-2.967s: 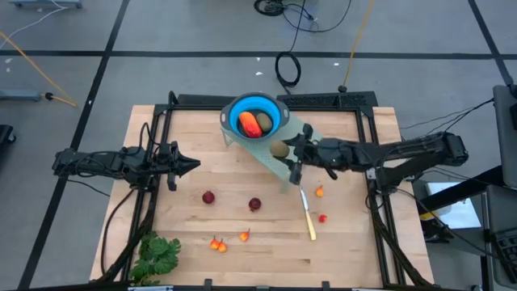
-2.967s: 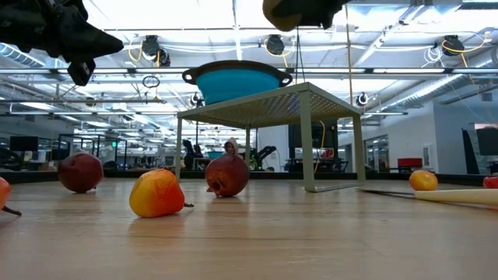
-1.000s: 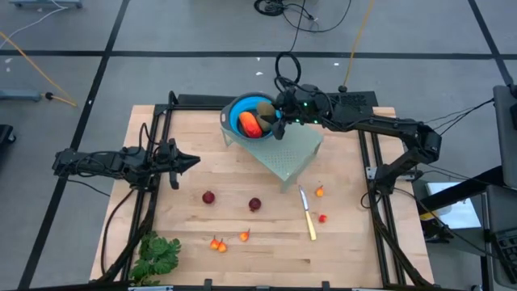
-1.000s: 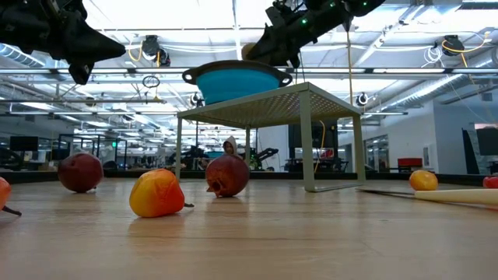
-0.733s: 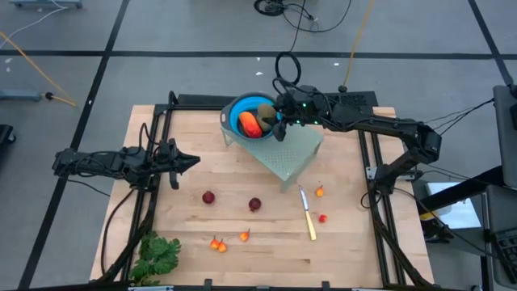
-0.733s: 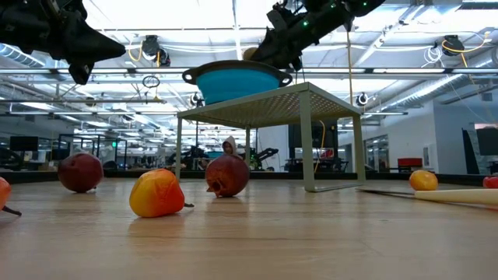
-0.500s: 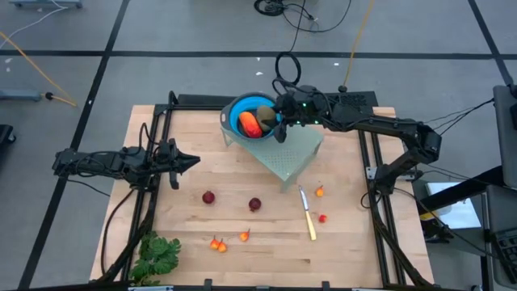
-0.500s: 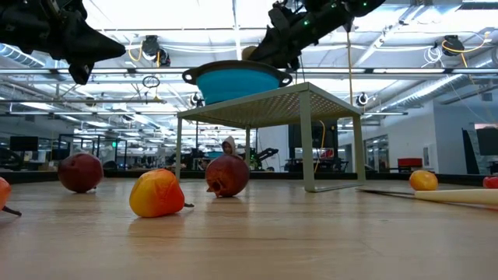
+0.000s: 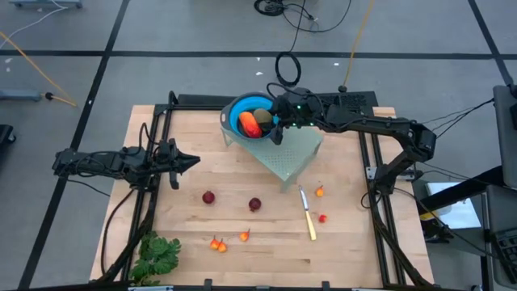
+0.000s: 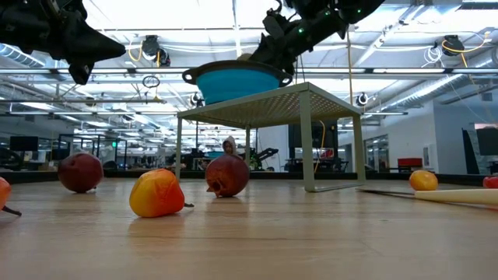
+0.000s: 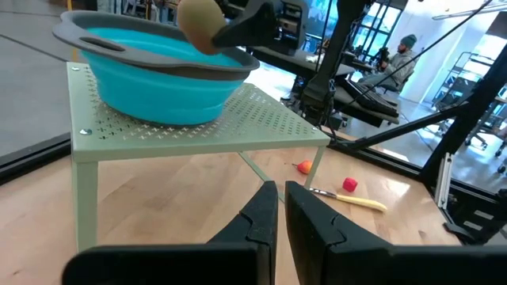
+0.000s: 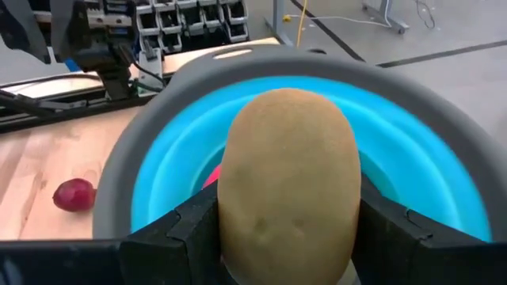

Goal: Pick & Place Fruit
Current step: Put the kiwi into the blue strainer bowl on the shelf

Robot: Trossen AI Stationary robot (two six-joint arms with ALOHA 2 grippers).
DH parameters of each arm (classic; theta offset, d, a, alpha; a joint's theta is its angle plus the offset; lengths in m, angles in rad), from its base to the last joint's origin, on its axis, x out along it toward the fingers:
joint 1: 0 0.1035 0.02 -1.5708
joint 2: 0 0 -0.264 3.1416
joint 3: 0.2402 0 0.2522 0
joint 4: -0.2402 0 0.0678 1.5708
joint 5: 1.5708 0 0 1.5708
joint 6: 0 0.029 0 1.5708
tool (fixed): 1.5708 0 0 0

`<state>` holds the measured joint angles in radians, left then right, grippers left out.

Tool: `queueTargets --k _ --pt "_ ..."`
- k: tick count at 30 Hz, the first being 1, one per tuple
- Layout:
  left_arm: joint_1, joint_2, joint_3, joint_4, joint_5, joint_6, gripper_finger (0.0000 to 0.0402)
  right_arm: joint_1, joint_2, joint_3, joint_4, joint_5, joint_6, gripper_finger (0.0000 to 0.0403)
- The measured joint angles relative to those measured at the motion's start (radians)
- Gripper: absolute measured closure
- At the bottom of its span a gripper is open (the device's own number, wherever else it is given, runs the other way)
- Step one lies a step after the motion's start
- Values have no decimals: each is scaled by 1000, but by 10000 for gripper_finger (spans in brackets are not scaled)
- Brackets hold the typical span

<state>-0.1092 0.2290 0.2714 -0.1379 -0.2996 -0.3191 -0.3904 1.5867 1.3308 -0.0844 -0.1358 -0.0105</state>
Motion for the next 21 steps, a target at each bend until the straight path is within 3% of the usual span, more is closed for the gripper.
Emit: queueTargets --k 21 --pt "0 0 0 0 -39 3 376 0 0 0 -3 2 6 156"
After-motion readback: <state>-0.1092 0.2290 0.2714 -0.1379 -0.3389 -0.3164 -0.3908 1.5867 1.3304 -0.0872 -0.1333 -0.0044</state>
